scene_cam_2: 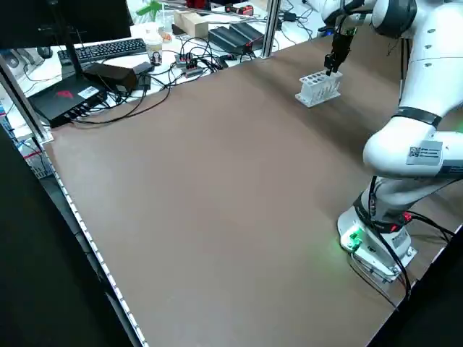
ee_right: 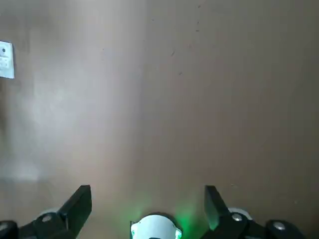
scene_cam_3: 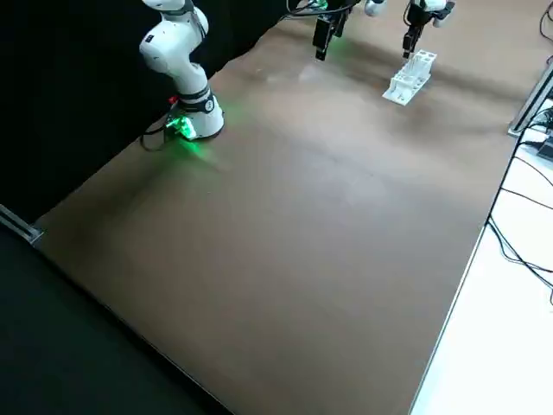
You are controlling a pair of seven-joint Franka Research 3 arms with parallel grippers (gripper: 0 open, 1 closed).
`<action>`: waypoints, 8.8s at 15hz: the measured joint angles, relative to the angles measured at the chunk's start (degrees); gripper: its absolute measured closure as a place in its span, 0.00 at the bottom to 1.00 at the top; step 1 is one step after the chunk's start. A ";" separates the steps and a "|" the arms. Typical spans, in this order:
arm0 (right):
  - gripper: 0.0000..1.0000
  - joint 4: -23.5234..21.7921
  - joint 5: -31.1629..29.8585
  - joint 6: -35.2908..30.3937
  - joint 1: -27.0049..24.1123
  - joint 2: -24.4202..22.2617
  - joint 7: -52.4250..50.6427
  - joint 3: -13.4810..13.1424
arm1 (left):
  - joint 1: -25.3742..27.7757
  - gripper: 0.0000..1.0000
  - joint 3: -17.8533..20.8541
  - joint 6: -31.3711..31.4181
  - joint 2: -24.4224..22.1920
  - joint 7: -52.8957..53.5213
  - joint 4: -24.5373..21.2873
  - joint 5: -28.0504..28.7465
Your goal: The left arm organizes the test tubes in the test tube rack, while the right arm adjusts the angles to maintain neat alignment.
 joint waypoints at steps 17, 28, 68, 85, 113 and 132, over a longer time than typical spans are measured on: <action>0.00 0.00 -0.68 -0.27 0.09 -0.01 0.00 0.54 | 0.24 0.58 0.23 0.06 0.26 -0.01 0.49 0.00; 0.00 0.00 -0.69 -0.30 0.15 -0.01 0.01 0.62 | 0.24 0.61 0.24 0.06 1.28 -0.01 1.17 0.00; 0.00 0.00 -0.73 -0.39 0.23 -0.01 0.01 0.68 | 0.28 0.67 0.25 -2.79 3.42 -0.02 4.84 0.00; 0.00 0.00 -0.73 -0.40 0.23 -0.01 0.01 0.68 | 0.36 0.73 0.37 -2.07 3.68 -0.03 4.92 0.00; 0.00 0.00 -0.73 -0.42 0.24 -0.01 0.01 0.71 | 0.38 0.77 0.85 -0.67 3.79 -0.03 5.08 0.00; 0.00 0.00 -0.73 -0.47 0.28 -0.01 0.01 0.80 | 0.36 0.80 0.91 -0.67 3.79 -0.04 5.17 0.00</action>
